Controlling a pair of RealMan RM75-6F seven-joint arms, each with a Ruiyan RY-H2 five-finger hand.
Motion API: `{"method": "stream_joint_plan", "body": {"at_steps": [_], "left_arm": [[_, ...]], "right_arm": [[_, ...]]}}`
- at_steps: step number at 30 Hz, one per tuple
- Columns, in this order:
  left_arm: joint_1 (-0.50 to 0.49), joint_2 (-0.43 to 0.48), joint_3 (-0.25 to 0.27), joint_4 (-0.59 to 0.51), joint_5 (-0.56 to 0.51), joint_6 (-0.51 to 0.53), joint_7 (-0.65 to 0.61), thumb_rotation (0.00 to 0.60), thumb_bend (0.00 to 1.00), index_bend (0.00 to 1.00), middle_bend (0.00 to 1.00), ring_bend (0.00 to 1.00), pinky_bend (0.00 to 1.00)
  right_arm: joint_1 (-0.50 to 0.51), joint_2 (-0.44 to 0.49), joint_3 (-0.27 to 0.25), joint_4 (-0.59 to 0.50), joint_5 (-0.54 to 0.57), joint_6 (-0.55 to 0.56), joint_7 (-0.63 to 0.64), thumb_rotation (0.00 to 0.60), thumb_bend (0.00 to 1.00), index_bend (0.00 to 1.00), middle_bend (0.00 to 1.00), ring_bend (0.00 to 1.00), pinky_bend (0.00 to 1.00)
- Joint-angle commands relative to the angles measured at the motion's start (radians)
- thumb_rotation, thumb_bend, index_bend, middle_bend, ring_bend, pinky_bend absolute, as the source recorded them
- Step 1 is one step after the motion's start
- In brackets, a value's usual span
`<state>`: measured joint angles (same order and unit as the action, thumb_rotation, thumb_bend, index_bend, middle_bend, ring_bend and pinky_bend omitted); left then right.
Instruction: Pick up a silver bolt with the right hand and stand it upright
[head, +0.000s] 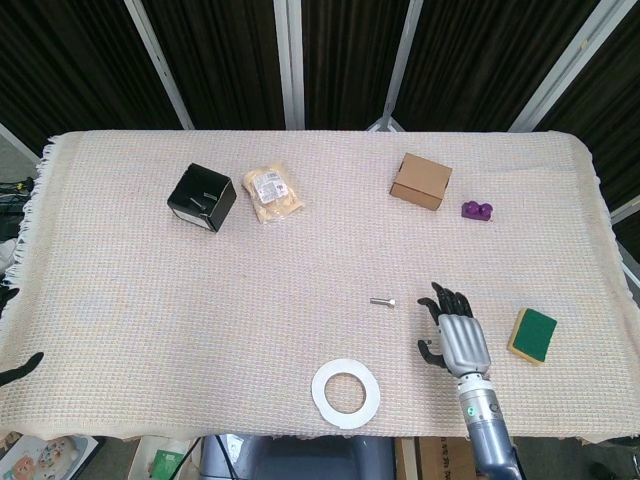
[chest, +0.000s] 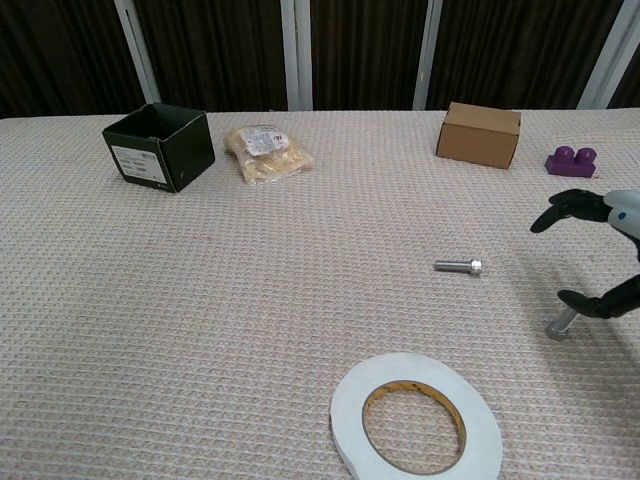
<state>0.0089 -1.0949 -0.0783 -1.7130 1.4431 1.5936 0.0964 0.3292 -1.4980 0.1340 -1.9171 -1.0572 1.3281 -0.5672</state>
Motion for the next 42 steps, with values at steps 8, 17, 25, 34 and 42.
{"method": "stream_joint_plan", "body": {"at_steps": [8, 17, 25, 34, 42], "left_arm": [[0.000, 0.004, -0.002, 0.001, -0.006, -0.003, -0.011, 0.600, 0.15, 0.18, 0.14, 0.01, 0.05], [-0.004, 0.010, -0.004, 0.002, -0.012, -0.015, -0.022, 0.600, 0.15, 0.18, 0.14, 0.01, 0.05], [-0.010, 0.017, -0.009, 0.004, -0.025, -0.029, -0.037, 0.600, 0.15, 0.18, 0.14, 0.01, 0.05], [-0.016, 0.020, -0.011, 0.005, -0.032, -0.040, -0.041, 0.600, 0.15, 0.18, 0.14, 0.01, 0.05], [-0.016, 0.018, -0.011, 0.003, -0.034, -0.038, -0.035, 0.600, 0.15, 0.18, 0.14, 0.01, 0.05]], "right_arm": [[0.085, -0.105, 0.079, -0.071, 0.064, 0.070, -0.220, 0.600, 0.36, 0.27, 0.00, 0.03, 0.00], [0.170, -0.247, 0.158, -0.010, 0.197, 0.127, -0.370, 0.600, 0.36, 0.32, 0.00, 0.03, 0.00], [0.232, -0.342, 0.209, 0.078, 0.286, 0.173, -0.445, 0.600, 0.36, 0.33, 0.00, 0.03, 0.00], [0.257, -0.397, 0.208, 0.168, 0.302, 0.201, -0.446, 0.600, 0.36, 0.35, 0.00, 0.03, 0.00], [0.265, -0.426, 0.208, 0.225, 0.318, 0.183, -0.411, 0.600, 0.36, 0.38, 0.00, 0.03, 0.00]]}}
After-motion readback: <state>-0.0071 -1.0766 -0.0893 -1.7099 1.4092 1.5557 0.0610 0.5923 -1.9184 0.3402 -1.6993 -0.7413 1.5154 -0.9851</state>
